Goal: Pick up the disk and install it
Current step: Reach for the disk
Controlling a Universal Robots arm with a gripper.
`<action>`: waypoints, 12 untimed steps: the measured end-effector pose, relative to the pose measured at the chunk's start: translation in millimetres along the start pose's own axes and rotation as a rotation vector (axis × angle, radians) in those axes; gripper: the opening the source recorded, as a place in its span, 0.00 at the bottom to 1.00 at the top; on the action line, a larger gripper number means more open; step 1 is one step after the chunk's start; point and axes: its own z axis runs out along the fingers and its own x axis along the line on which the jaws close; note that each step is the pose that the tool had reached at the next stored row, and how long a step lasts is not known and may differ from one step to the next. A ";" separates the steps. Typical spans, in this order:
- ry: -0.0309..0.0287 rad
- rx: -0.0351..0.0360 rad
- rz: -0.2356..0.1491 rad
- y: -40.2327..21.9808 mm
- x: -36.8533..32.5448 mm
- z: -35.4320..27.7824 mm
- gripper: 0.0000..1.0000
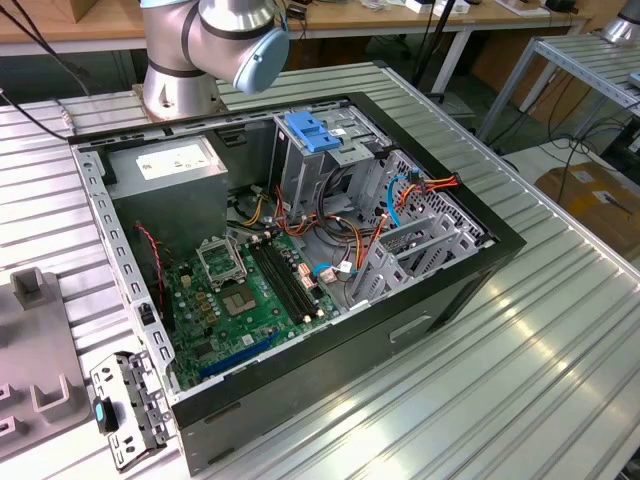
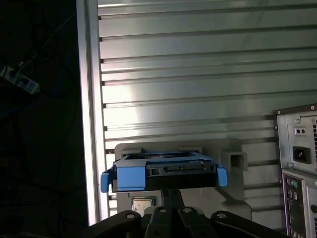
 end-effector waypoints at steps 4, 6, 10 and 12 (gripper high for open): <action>0.0014 -0.0005 -0.024 -0.3 5.1 0.4 0.11; 0.0012 -0.0007 -0.025 -0.5 14.9 1.1 0.11; 0.0018 -0.0006 -0.025 0.7 23.4 2.3 0.11; 0.0018 -0.0009 -0.025 0.8 23.4 2.3 0.11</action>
